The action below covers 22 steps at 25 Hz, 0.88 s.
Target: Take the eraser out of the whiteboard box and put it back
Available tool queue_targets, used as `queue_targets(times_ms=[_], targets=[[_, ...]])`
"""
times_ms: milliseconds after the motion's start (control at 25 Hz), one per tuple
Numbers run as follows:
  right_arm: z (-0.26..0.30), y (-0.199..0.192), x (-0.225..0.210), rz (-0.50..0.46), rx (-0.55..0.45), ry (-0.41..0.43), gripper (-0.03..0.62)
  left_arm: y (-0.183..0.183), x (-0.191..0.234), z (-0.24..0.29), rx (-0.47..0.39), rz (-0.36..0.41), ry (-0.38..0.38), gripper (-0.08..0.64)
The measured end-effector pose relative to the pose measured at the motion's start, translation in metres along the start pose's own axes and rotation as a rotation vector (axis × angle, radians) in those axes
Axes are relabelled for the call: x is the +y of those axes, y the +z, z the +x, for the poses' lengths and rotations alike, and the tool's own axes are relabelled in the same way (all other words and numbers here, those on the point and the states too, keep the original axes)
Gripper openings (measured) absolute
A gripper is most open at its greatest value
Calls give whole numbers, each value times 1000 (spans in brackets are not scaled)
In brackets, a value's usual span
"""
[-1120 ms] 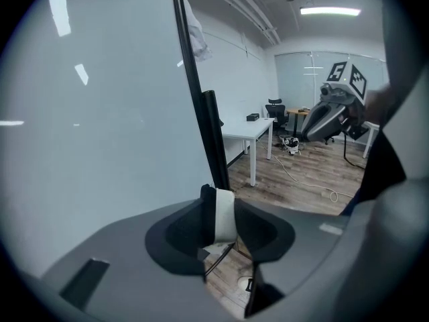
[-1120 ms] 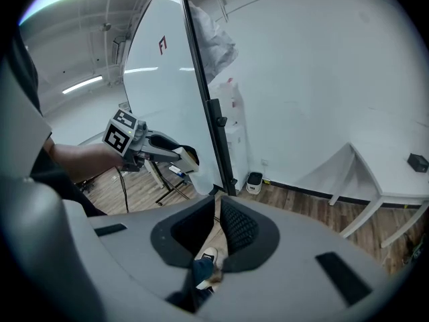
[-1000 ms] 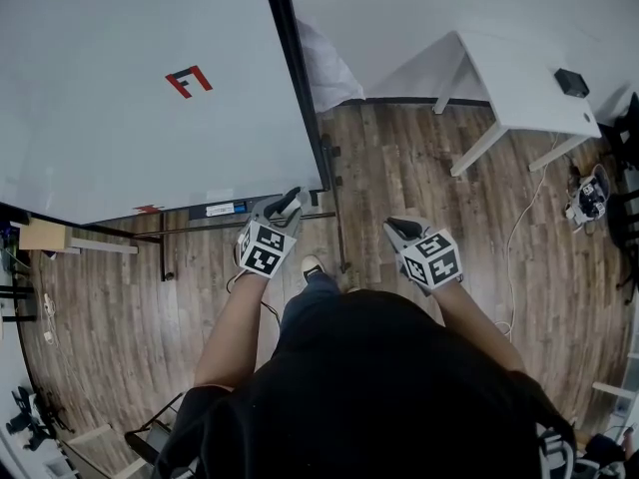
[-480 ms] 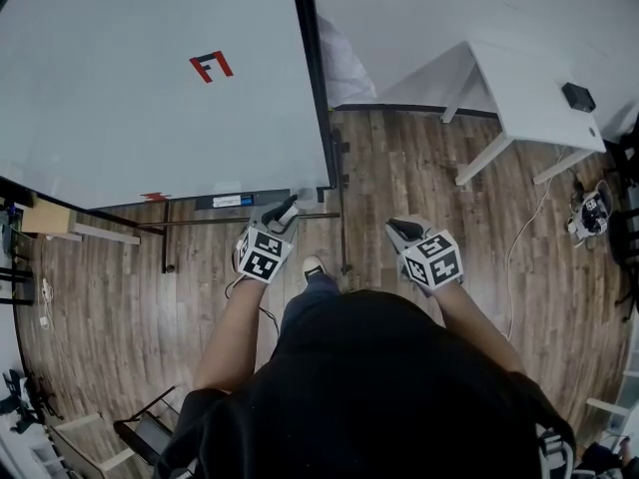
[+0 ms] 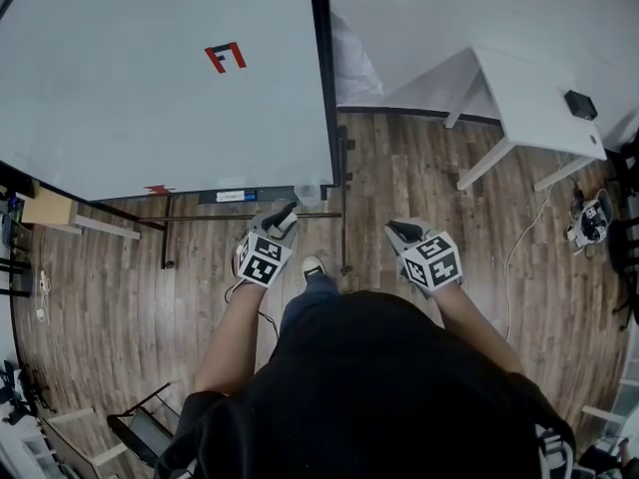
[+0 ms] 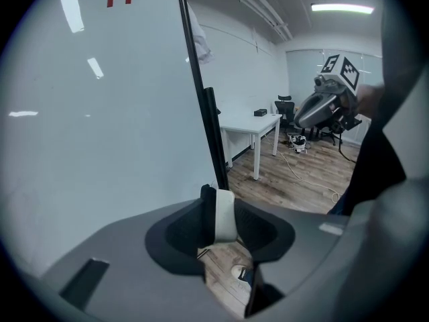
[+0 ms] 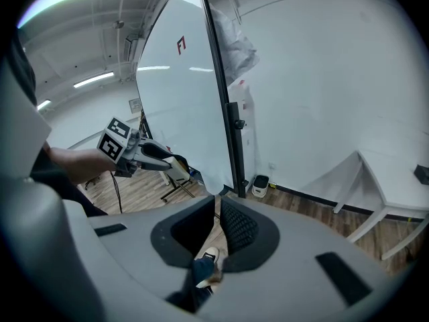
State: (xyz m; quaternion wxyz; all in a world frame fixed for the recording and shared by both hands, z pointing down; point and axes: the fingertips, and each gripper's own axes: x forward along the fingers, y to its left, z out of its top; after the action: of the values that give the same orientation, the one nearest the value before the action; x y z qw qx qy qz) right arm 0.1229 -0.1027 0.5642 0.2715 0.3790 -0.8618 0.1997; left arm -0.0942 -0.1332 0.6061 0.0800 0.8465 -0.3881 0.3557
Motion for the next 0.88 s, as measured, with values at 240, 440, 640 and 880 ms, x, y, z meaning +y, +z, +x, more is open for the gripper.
queue_targets(times_ms=[240,440,640,880], targets=[[-2,-2,4,-8,2,1,21,-7,-2,-4,5,-13,3,147],[-3,-2,6,-11,4,0,21,-7,-4,-6,3,-15,5,147],[-4,-3,6,-12,3,-2,21,-6,-4,-6,1,-13,6,147],[-3,-4,8,-12,5,2,21,-4,-1,-5,-4,-8,14,147]])
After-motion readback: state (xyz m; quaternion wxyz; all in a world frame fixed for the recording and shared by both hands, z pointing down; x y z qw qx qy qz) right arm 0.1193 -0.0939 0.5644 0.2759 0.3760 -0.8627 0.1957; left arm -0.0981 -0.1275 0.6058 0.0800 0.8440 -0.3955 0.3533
